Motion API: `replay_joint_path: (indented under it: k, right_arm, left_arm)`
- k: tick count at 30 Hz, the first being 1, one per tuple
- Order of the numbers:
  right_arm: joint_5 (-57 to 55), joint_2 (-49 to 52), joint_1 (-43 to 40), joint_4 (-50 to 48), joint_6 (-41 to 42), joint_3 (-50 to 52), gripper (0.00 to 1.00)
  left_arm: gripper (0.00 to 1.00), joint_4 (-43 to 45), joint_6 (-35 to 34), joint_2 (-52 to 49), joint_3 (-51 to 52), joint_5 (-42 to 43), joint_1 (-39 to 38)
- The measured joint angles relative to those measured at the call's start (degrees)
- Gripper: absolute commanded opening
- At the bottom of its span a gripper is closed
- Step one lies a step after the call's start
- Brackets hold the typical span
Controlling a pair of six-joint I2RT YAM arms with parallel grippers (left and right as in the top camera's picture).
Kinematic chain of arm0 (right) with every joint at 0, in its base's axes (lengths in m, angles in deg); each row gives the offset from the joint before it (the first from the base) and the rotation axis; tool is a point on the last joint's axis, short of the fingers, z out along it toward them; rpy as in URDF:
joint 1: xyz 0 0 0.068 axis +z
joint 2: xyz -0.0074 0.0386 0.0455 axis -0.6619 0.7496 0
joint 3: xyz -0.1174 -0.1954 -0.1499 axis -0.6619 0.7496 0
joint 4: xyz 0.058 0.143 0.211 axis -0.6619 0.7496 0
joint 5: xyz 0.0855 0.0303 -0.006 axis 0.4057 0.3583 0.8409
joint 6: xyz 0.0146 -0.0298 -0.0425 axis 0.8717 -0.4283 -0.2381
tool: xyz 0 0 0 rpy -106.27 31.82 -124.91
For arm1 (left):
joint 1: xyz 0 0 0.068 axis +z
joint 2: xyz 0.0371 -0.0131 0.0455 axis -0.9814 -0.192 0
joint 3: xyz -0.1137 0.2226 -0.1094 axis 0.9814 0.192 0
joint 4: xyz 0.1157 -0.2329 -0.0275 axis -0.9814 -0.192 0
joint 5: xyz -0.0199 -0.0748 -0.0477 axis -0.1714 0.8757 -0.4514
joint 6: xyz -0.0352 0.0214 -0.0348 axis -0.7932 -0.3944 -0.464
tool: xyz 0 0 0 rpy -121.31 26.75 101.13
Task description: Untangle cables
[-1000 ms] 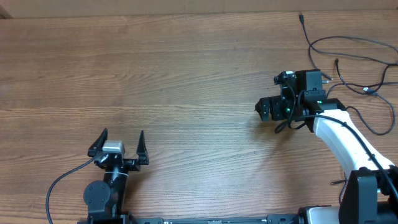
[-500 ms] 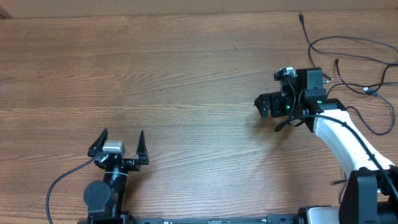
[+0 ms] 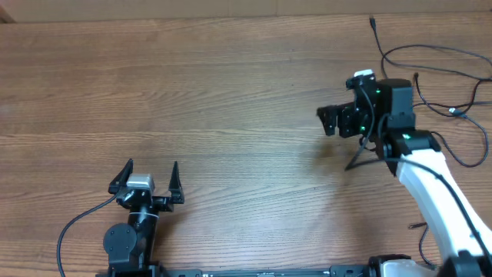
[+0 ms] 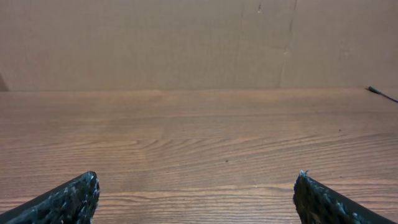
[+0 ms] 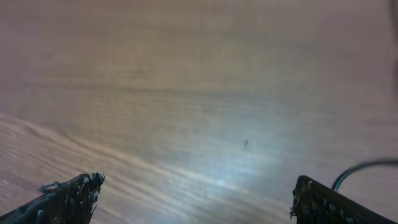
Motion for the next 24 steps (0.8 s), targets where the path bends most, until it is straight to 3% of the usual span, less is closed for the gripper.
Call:
replay_joint_path:
  k: [8,19,24]
  right_arm:
    - [0.0,-12.9,-1.1,-6.9,0.0,7.5,1.00]
    - [0.1,-31.7,-2.2,-42.5,0.0,36.0,1.00]
    - [0.4,-37.2,-2.2,-50.4,0.0,47.3,1.00]
  left_arm:
    - [1.00,0.0,0.0,0.0,0.0,0.0,0.0]
    - [1.00,0.0,0.0,0.0,0.0,0.0,0.0]
    - [1.00,0.0,0.0,0.0,0.0,0.0,0.0]
